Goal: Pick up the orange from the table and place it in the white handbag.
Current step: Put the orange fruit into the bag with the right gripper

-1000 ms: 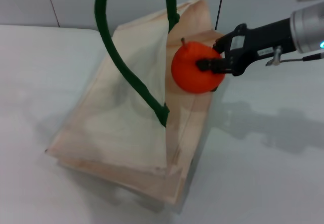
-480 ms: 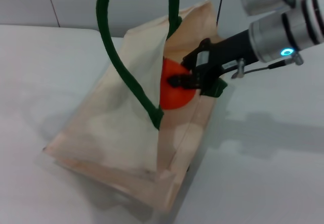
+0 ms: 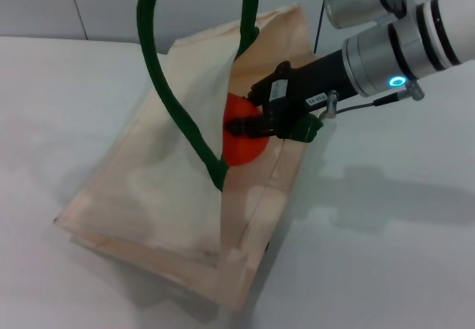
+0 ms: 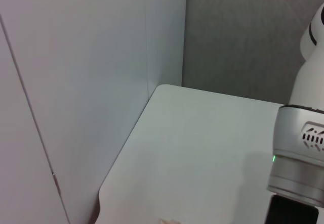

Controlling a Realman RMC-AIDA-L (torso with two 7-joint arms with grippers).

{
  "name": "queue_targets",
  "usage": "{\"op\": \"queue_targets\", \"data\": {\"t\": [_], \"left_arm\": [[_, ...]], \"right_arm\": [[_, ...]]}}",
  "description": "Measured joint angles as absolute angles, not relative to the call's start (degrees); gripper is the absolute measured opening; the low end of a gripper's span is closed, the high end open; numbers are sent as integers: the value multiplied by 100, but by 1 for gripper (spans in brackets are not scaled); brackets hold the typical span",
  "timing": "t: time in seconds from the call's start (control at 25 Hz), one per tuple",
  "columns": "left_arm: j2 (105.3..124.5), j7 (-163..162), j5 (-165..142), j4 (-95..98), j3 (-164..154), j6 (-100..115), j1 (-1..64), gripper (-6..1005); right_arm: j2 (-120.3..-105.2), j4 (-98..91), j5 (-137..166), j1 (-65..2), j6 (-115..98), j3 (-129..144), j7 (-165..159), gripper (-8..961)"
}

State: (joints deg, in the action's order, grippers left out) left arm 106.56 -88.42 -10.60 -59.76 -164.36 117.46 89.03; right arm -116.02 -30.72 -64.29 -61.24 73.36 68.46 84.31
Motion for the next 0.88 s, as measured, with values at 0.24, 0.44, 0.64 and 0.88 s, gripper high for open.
{"op": "queue_targets", "data": {"t": [0.24, 0.44, 0.64, 0.88], "left_arm": [[10656, -8842, -1054, -5976, -16436, 11742, 8894, 164], [10639, -8842, -1050, -5976, -16428, 11741, 8859, 165], [10623, -8842, -1045, -5976, -16426, 11742, 8828, 166], [10612, -8842, -997, -5980, -16427, 11740, 8725, 168]], "right_arm": [[-11602, -3065, -6470, -6125, 7250, 6894, 8417, 467], [-11594, -3066, -6661, -6070, 7174, 6889, 8412, 564], [-11581, -3100, -6692, -5952, 6954, 6747, 8399, 662], [-11537, -3152, -6704, -5742, 6897, 6152, 8398, 892]]}}
